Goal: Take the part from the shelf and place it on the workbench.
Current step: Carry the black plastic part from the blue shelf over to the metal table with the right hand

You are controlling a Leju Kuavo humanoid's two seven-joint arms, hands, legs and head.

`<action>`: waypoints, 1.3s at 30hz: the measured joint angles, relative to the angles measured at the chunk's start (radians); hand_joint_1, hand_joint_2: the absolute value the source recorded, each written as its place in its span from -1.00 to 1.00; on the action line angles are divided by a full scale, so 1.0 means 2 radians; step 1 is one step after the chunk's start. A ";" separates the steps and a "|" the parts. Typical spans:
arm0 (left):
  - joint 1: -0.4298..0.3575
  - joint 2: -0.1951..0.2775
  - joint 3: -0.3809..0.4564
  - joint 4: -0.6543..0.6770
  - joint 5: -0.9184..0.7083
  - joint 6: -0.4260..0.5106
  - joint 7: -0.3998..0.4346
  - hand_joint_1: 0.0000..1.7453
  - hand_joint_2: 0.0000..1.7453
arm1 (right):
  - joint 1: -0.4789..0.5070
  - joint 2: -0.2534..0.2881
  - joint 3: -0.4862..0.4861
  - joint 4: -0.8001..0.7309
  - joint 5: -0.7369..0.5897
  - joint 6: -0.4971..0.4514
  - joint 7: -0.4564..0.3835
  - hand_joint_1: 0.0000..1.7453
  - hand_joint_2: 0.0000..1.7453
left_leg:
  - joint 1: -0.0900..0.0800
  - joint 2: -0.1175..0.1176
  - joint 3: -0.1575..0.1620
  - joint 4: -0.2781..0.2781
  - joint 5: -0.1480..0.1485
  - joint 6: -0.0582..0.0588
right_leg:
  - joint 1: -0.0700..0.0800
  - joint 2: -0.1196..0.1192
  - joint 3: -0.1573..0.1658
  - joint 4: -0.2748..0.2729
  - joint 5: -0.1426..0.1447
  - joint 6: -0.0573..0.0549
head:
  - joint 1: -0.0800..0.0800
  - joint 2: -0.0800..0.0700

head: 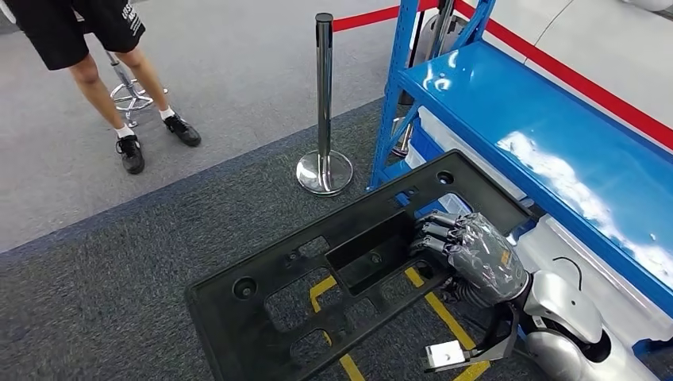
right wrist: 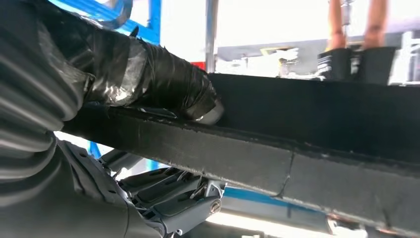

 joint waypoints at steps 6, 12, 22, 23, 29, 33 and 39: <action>0.000 0.000 0.000 0.000 -0.006 0.001 -0.004 -1.00 1.00 | 0.000 0.000 -0.004 0.000 0.000 0.000 0.000 1.00 1.00 | 0.016 0.039 -0.021 0.128 -0.069 -0.021 | -0.003 -0.042 -0.035 0.005 0.022 0.002 | 0.000 0.000; -0.001 0.002 0.000 0.000 -0.005 -0.006 -0.012 -1.00 1.00 | 0.001 0.000 -0.013 -0.001 0.000 0.001 0.007 1.00 1.00 | 0.010 0.069 0.074 -0.010 -0.057 -0.019 | -0.006 -0.076 -0.058 0.020 0.032 0.019 | 0.000 0.000; -0.001 0.004 0.007 0.000 0.003 -0.008 -0.027 -1.00 1.00 | 0.013 -0.008 -0.032 -0.002 0.000 0.001 0.015 1.00 1.00 | 0.009 0.021 0.059 -0.020 -0.035 0.011 | -0.014 -0.011 -0.093 0.139 -0.026 0.031 | 0.001 0.000; -0.001 0.004 0.009 0.000 0.004 -0.008 -0.028 -1.00 1.00 | 0.014 -0.009 -0.034 -0.002 0.000 0.001 0.016 1.00 1.00 | 0.010 0.015 0.057 -0.016 -0.035 0.009 | -0.015 -0.006 -0.076 0.106 -0.010 0.031 | 0.001 0.000; -0.001 0.005 0.011 0.000 0.003 -0.004 -0.031 -1.00 1.00 | 0.019 -0.017 -0.050 -0.006 -0.007 0.008 0.019 1.00 1.00 | 0.011 -0.015 0.033 0.001 -0.033 -0.007 | -0.018 0.014 -0.042 0.031 0.005 0.026 | 0.000 0.000; -0.001 0.006 0.012 0.000 -0.009 0.004 -0.031 -1.00 1.00 | 0.018 -0.019 -0.061 -0.008 -0.017 0.020 0.023 1.00 1.00 | 0.011 0.029 -0.005 0.081 -0.081 -0.017 | -0.016 -0.012 -0.043 0.025 0.009 0.016 | -0.001 0.000; -0.001 0.009 0.010 0.000 -0.021 0.008 -0.030 -1.00 1.00 | 0.012 -0.023 -0.071 -0.009 -0.016 0.028 0.027 1.00 1.00 | 0.010 0.051 0.021 0.057 -0.055 -0.012 | -0.009 -0.050 -0.042 0.027 0.007 0.014 | -0.001 0.000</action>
